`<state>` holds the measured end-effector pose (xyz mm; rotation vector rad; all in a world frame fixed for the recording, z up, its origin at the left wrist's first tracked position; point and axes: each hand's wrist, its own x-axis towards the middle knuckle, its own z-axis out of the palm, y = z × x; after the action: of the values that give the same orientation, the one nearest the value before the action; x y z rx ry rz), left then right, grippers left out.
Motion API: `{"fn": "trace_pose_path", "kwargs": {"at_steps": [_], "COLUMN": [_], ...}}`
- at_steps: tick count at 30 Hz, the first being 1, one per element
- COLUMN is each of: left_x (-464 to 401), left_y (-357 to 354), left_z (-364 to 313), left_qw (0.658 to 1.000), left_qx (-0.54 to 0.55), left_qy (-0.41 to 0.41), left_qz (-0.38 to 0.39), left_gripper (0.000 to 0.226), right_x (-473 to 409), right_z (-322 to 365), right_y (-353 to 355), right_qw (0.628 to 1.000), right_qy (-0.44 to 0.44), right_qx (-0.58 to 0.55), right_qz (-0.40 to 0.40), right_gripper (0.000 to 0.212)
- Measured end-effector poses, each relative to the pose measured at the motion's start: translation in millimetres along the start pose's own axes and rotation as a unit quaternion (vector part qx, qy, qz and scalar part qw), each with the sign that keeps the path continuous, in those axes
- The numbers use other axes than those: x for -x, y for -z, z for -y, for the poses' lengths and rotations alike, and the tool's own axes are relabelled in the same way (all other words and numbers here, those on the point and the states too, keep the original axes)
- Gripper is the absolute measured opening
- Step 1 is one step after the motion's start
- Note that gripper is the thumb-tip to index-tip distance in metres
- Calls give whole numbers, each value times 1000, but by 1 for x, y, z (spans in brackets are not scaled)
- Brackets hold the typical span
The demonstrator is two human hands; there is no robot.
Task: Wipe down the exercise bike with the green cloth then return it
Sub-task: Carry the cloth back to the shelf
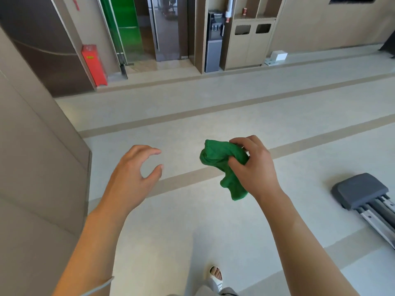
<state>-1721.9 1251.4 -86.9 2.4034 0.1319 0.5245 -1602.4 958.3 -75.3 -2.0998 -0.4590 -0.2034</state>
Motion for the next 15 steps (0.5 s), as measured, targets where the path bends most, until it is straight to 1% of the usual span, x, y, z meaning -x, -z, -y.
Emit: {"fn": "trace_pose_path", "kwargs": {"at_steps": [6, 11, 15], "left_x": [-83, -134, -173], "left_y": [-49, -86, -114], "left_z": [-34, -55, -68], "left_qw": [999, 997, 996], "left_qx": [-26, -41, -31], "left_qy": [-30, -46, -64], "left_qz": [18, 40, 58], "left_gripper": [30, 29, 28], "right_x": [-65, -97, -120], "right_z": [-54, -91, -117], "right_y": [45, 75, 90], "right_qw": [999, 997, 995], "right_qy": [-3, -27, -43], "right_qx": [-20, -26, -24], "right_qz": [-30, -63, -84], "right_gripper": [36, 37, 37]}}
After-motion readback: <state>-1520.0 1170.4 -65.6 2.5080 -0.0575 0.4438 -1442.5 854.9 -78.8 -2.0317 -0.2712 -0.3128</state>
